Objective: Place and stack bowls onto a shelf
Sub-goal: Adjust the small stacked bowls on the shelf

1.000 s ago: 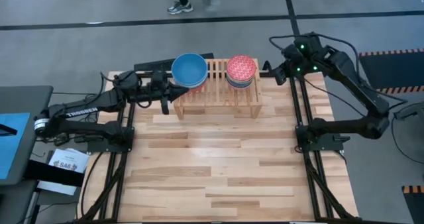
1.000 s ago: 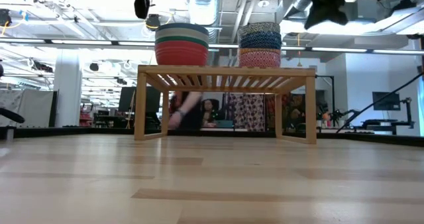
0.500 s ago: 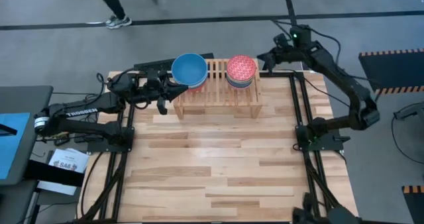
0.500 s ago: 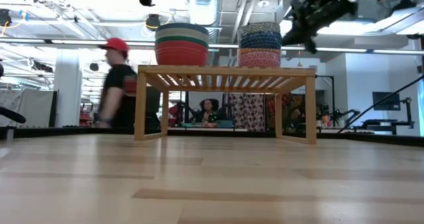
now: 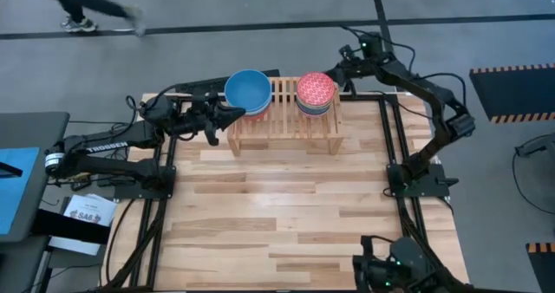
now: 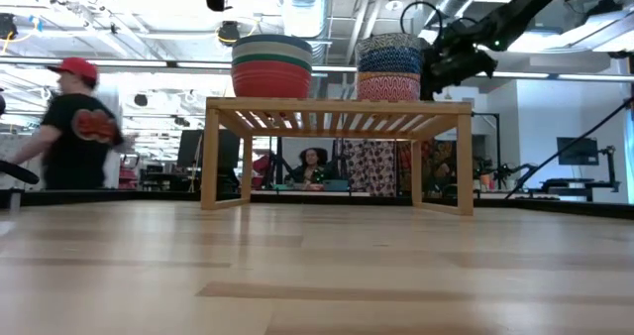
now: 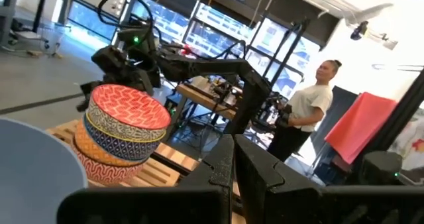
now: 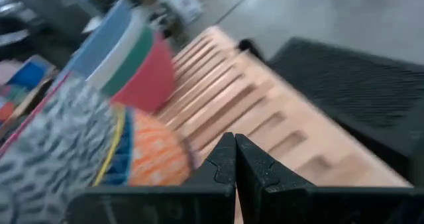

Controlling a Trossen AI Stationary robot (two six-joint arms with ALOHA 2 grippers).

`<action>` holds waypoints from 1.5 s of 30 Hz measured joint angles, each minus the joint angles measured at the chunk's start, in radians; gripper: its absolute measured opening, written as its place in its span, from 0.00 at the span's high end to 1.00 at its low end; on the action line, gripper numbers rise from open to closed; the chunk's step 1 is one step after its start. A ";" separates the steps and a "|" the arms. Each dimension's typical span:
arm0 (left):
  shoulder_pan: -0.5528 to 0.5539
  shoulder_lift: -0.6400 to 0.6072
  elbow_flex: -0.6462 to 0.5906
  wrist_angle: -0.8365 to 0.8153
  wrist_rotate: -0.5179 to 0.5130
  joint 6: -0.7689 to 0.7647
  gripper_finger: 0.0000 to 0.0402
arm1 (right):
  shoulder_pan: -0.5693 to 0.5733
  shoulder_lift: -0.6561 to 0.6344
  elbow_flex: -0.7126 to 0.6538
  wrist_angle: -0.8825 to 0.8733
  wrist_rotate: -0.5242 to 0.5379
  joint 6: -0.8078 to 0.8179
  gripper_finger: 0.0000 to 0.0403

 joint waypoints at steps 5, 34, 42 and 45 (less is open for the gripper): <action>0.000 0.000 0.000 -0.002 -0.040 -0.002 1.00 | -0.017 0.004 0.000 0.014 -0.085 -0.045 0.95; 0.000 0.000 0.000 -0.011 -0.102 -0.019 1.00 | -0.102 -0.027 0.001 -0.414 -0.209 -0.373 0.95; 0.000 0.000 0.001 -0.011 -0.101 -0.019 1.00 | -0.133 -0.125 0.001 -0.503 -0.209 -0.422 0.95; 0.000 0.000 0.001 -0.011 -0.101 -0.014 1.00 | -0.116 -0.149 0.002 -0.561 -0.260 -0.490 0.95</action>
